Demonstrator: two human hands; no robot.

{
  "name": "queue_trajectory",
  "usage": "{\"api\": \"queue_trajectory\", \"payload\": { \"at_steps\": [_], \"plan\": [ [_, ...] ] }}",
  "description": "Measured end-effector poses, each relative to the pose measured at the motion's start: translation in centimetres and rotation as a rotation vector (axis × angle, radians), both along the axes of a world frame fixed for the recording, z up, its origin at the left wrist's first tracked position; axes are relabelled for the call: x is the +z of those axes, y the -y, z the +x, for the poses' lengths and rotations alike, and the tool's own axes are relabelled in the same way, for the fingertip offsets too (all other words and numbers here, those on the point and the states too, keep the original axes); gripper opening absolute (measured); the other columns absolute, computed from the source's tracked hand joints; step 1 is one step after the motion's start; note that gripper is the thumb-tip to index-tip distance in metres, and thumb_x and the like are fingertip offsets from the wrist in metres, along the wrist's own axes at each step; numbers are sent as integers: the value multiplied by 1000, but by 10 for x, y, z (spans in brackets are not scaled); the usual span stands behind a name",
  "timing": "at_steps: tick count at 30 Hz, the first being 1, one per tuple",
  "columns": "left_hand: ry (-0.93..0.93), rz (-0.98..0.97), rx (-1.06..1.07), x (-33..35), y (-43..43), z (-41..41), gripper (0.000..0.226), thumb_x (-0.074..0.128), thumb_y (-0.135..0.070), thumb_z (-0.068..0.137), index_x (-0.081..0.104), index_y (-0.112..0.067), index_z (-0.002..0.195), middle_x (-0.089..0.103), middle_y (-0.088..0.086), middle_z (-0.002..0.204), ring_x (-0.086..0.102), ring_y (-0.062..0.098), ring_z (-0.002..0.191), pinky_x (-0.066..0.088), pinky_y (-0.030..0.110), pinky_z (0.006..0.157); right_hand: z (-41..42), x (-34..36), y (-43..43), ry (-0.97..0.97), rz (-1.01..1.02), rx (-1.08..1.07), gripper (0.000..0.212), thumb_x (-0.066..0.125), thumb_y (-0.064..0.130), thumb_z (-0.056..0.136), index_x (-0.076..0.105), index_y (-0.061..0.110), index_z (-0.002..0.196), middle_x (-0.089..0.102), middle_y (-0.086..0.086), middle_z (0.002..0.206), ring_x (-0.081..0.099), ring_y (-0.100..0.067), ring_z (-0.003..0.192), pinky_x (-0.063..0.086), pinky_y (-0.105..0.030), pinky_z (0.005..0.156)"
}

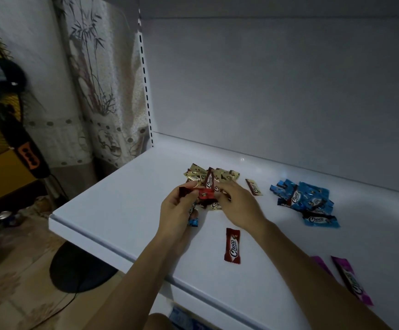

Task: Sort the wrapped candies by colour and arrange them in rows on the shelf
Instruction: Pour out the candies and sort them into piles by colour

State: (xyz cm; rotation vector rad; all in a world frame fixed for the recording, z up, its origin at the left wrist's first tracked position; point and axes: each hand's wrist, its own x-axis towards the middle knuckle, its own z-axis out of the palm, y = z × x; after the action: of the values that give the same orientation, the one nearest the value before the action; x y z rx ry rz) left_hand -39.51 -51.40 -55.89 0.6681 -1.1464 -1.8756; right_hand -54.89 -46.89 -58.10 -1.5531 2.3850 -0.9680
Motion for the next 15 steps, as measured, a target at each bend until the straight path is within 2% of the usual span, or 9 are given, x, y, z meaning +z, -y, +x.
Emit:
{"api": "queue_trajectory", "payload": {
  "at_steps": [3,4,6,8,9,10,11,15],
  "plan": [
    [-10,8,-21,1,-1,1,21,47,-3,97,66,-7,105,71,7,95,66,4,68,47,13,51,5,7,-6,118,-183,-8,36,46,20,99,53,16,134,50,0,140,43,-13,130,36,-27,108],
    [-11,-15,-28,1,-1,0,20,48,-6,97,66,-7,106,72,7,95,66,4,68,47,13,52,10,10,-11,170,-269,-21,33,47,21,99,57,15,130,55,2,134,47,-10,126,39,-20,103],
    [1,-72,-41,-1,-1,0,20,51,-8,96,66,-7,109,73,8,98,67,8,79,49,16,59,22,20,-23,368,-335,20,30,50,32,95,66,15,115,68,3,111,61,-6,103,45,-9,82],
    [27,-123,-61,-4,-1,0,20,53,-7,95,67,-7,109,72,11,101,66,17,87,50,24,70,33,24,-32,584,-334,107,19,58,31,89,68,16,96,72,2,86,67,-6,78,49,-13,68],
    [38,-141,-74,-4,-1,0,20,54,-7,94,68,-7,109,72,11,100,64,19,86,49,25,69,35,23,-35,634,-342,114,9,63,24,88,67,16,90,72,2,78,68,-7,71,51,-16,64],
    [53,-159,-80,-5,-1,0,19,56,-7,94,69,-9,108,72,9,96,61,19,82,47,25,64,36,21,-37,665,-366,98,3,64,16,88,66,15,85,71,1,73,67,-8,65,51,-18,62],
    [70,-175,-80,-5,-2,0,19,57,-8,93,69,-11,107,72,7,93,59,18,80,46,24,61,36,19,-38,670,-385,66,7,64,11,88,65,15,82,70,2,68,65,-7,61,51,-18,59],
    [84,-97,-23,-4,1,0,24,64,-20,86,66,-14,109,74,2,97,65,18,87,48,33,75,29,11,-44,669,-400,-32,9,63,7,89,64,12,81,66,2,61,60,-5,54,49,-18,53]
  ]
}}
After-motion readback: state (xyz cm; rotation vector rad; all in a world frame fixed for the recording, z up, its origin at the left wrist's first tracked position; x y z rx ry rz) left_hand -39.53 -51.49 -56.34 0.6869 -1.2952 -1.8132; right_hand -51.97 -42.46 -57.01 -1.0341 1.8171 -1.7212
